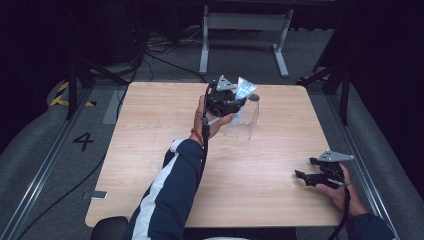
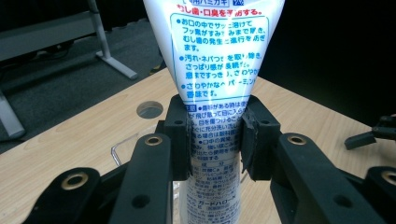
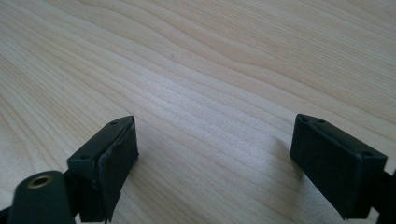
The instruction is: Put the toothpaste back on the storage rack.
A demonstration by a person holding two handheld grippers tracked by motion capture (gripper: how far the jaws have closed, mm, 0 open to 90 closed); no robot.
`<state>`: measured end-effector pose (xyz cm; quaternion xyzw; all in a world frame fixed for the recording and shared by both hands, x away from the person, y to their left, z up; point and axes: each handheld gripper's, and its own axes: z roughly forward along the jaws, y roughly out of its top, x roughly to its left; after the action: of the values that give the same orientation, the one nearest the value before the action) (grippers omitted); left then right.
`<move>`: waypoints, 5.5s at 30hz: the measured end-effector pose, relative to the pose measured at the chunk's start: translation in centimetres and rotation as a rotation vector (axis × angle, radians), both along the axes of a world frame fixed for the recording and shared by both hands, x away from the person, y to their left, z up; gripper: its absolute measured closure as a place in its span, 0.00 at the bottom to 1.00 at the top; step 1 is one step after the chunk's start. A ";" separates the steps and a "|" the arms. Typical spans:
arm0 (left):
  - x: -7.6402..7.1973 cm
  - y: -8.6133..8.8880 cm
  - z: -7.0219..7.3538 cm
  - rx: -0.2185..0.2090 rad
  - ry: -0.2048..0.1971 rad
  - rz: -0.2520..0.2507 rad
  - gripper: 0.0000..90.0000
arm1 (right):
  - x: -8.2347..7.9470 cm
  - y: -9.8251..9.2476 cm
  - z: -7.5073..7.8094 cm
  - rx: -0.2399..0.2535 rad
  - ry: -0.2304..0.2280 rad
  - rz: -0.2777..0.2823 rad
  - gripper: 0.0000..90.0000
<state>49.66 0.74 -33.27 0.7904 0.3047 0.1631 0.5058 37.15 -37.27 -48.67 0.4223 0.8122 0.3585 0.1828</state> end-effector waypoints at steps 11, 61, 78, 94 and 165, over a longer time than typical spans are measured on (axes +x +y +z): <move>1.8 -1.1 -1.1 -0.003 0.001 0.023 0.76 | 0.0 0.0 0.0 -0.002 -0.003 0.002 0.17; 3.9 -2.5 -7.4 0.043 0.001 0.128 0.74 | 0.0 0.0 0.0 0.002 0.001 0.004 0.17; 3.7 -2.6 -8.3 0.092 0.027 0.133 0.71 | 0.0 0.0 0.0 0.001 0.000 0.004 0.17; 3.3 -2.7 -8.3 0.111 0.034 0.121 0.69 | 0.0 0.0 0.0 0.001 0.000 0.004 0.17; -2.7 2.0 -5.5 0.305 -0.017 -0.012 0.45 | 0.0 0.0 0.0 0.001 0.000 0.004 0.17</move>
<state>46.95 2.70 -38.80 0.8584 0.2674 0.2114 0.3834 37.14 -37.25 -48.68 0.4207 0.8130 0.3593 0.1817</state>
